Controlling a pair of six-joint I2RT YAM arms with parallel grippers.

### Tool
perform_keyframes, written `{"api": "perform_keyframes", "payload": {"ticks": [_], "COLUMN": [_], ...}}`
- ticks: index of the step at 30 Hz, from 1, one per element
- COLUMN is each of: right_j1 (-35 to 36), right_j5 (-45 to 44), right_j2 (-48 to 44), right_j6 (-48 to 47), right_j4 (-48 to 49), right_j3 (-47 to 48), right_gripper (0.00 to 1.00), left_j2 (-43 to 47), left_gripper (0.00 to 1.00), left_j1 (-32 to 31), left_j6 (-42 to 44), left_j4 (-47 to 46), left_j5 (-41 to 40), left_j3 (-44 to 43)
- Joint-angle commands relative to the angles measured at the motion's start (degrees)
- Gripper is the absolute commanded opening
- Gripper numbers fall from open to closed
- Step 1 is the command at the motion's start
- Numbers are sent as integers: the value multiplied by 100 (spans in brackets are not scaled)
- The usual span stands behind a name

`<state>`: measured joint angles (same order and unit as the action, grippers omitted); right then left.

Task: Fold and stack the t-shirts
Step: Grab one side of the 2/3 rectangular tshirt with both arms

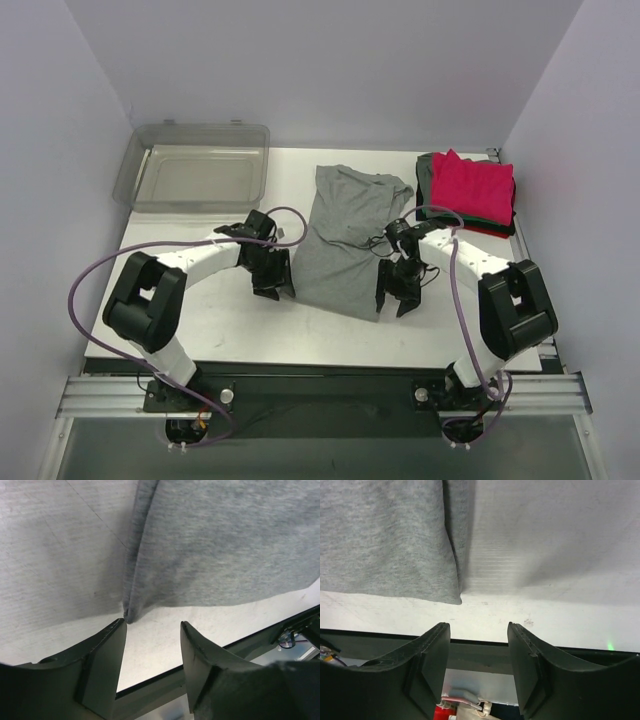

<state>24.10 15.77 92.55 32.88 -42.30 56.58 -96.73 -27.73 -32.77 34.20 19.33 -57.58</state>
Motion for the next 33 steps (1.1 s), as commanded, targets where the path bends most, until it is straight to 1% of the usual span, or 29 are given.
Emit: {"api": "perform_keyframes", "payload": {"ticks": [1,7,12,17,23,25,30,32,33], "right_j1": [25,112,315,543,552,552,535,500,491], "right_j5": [224,646,787,673,401,331,120,76,58], "right_j2": [-238,-168,148,526,606,580,545,544,536], "right_j6": [7,209,350,429,500,526,535,544,552], "right_j4": [-42,494,802,908,899,908,908,899,908], "right_j3": [-252,-656,-613,-446,-376,-332,-226,-200,-200], "right_gripper": [50,49,48,47,44,42,35,31,30], "left_j2": [330,216,-39,-153,-364,-391,-496,-583,-619], "left_gripper": [59,60,60,59,57,55,49,45,40], "left_j1": [-14,-14,-22,-31,-31,-31,-31,-31,-31], "left_j6": [-62,-176,-194,-168,-54,-19,78,139,175], "left_j4": [35,-141,-203,-132,-124,-115,-203,-273,-290], "left_j5": [114,132,141,62,53,62,184,255,334], "left_j3": [54,168,133,72,-16,-51,-104,-122,-139]}}
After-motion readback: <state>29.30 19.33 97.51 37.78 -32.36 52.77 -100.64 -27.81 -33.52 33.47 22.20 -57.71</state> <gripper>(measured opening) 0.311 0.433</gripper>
